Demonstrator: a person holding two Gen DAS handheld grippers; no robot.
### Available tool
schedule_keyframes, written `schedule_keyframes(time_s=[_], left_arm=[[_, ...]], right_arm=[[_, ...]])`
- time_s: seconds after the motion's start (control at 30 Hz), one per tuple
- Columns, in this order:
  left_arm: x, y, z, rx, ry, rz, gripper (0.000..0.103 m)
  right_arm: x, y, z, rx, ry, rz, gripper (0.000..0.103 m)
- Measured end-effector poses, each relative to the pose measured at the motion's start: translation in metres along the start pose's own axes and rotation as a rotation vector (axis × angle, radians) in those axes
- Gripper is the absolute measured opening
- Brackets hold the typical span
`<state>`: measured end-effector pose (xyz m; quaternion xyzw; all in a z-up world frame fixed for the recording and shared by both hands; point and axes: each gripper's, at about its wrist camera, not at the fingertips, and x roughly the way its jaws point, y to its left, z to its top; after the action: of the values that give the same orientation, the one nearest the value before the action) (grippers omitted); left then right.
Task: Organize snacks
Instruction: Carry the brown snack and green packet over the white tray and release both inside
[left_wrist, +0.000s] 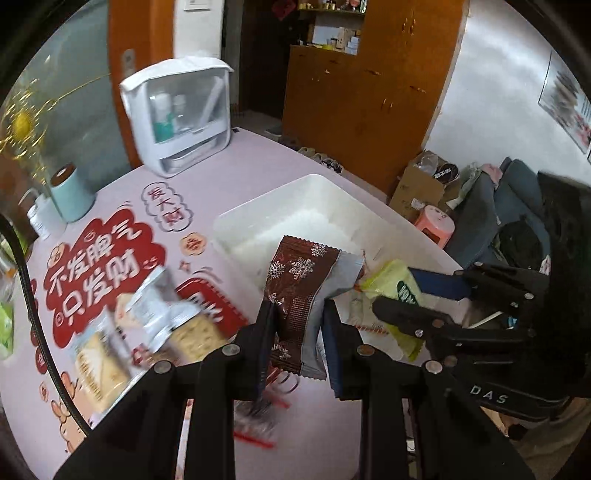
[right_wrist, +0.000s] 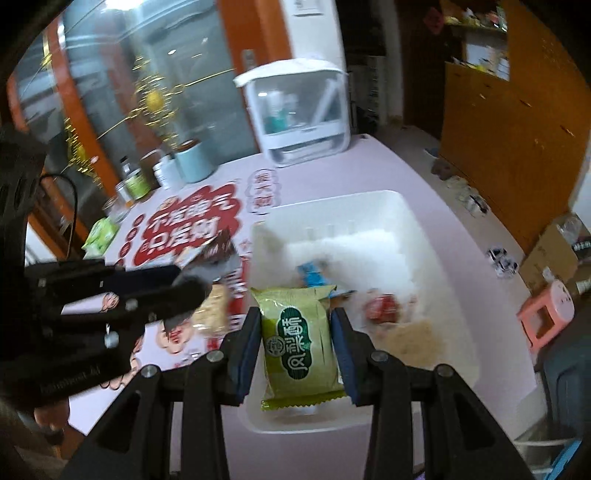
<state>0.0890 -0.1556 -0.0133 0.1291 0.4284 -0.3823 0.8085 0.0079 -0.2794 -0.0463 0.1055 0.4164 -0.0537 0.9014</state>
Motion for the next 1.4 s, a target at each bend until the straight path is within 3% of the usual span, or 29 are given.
schedule_keyframes(time_s=[0.3, 0.67, 0.73, 0.8, 0.93, 1.4], left_arm=[[0.055, -0.052, 0.02, -0.02, 0.047, -0.01, 0.024], [0.081, -0.047, 0.023, -0.09, 0.064, 0.042, 0.025], [0.083, -0.046, 0.022, -0.102, 0.066, 0.051, 0.038], [0.082, -0.044, 0.02, -0.118, 0.061, 0.068, 0.082], [0.077, -0.04, 0.019, -0.147, 0.039, 0.052, 0.085], [0.073, -0.039, 0.012, -0.188, 0.058, 0.065, 0.085]], right_arm=[[0.022, -0.054, 0.02, 0.045, 0.016, -0.03, 0.039], [0.056, -0.061, 0.031, -0.021, 0.072, -0.069, 0.039], [0.059, -0.063, 0.032, -0.026, 0.081, -0.071, 0.041], [0.059, -0.067, 0.034, -0.015, 0.08, -0.053, 0.044], [0.06, -0.069, 0.037, -0.011, 0.077, -0.052, 0.057], [0.056, -0.073, 0.032, 0.032, 0.088, -0.056, 0.057]])
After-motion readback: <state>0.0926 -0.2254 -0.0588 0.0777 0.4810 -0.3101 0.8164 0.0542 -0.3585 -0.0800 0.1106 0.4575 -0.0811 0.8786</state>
